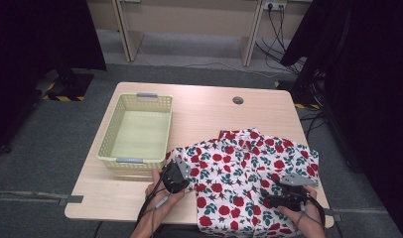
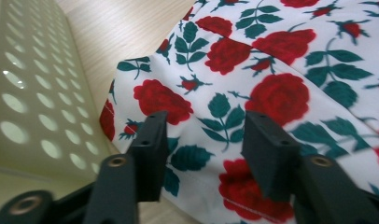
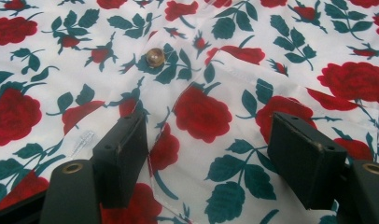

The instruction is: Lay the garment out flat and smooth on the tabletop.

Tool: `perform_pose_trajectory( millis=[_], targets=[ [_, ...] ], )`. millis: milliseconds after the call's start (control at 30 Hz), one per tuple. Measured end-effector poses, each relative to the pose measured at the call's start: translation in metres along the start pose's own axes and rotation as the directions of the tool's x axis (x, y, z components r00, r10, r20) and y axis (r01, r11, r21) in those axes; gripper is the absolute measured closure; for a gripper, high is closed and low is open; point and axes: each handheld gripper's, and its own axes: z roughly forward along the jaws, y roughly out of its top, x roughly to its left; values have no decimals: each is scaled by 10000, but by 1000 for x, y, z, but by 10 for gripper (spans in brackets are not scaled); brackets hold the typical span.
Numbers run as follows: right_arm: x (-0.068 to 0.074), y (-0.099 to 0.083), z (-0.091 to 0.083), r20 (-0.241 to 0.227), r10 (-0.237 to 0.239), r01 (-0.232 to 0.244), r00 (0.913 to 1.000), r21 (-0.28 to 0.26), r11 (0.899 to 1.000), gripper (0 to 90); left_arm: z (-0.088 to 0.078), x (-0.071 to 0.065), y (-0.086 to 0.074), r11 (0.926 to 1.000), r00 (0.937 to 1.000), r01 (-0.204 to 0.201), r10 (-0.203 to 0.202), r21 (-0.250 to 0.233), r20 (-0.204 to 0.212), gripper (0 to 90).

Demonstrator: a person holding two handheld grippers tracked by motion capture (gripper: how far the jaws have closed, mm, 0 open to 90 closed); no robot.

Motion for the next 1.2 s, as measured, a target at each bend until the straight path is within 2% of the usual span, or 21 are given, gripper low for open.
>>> perform_pose_trajectory(
  millis=[133,233,333,533,633,900,1000,1167,1200],
  targets=[
    [-1,-6,-7,342,307,-308,9989,13,9995,289,4,-7,3,9999,9996,99,-97,-95,265,307],
    [-3,-9,-11,563,506,-511,9971,67,9987,281,9,-7,6,9995,9987,310,-307,-79,397,267],
    [-5,-9,-11,667,627,-634,9958,86,9980,271,11,-6,9,9994,9983,332,-332,15,470,255],
    [-10,-2,-4,723,695,-709,9950,167,9973,247,19,-3,16,9998,9995,178,-181,124,243,262],
    [-12,1,-2,722,694,-710,9950,198,9973,246,23,0,17,9991,9988,405,-408,87,278,263],
    [-24,11,8,629,632,-655,9960,347,9973,234,34,1,22,9985,9986,531,-531,-125,-1,264],
    [-28,16,12,645,631,-656,9959,379,9971,231,37,3,24,9972,9972,735,-733,-126,125,264],
    [-29,16,13,659,637,-659,9958,305,9974,229,37,7,24,9965,9959,835,-831,-100,351,254],
    [-29,15,13,650,630,-648,9959,255,9976,223,36,8,24,9948,9942,994,-983,-224,437,240]
  ],
)
